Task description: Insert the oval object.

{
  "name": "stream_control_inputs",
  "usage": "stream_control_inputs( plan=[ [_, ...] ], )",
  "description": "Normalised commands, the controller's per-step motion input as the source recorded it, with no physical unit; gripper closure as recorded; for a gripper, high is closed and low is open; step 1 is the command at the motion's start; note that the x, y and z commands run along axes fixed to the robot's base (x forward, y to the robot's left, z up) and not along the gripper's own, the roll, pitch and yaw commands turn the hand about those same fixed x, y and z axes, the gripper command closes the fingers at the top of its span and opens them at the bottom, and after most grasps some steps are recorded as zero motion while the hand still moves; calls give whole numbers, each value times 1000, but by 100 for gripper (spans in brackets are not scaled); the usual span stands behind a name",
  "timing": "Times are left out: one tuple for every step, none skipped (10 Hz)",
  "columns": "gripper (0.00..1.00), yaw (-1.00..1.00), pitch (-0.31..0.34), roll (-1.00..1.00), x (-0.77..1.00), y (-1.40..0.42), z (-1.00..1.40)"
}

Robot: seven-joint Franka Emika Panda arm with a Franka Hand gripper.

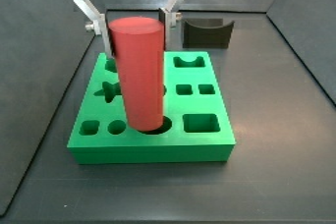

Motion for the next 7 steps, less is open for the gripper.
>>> stream_control_inputs(
  plan=[
    [100, 257, 0, 104, 214, -91, -254],
    [100, 271, 43, 131, 391, -80, -263],
    [100, 260, 59, 86, 386, -211, -217],
    [100, 214, 46, 49, 354, -274, -243],
    [100, 123, 57, 89, 437, -226, -291],
    [100, 26, 66, 127, 471, -126, -326],
    [100, 0, 63, 137, 440, -57, -337]
  ],
)
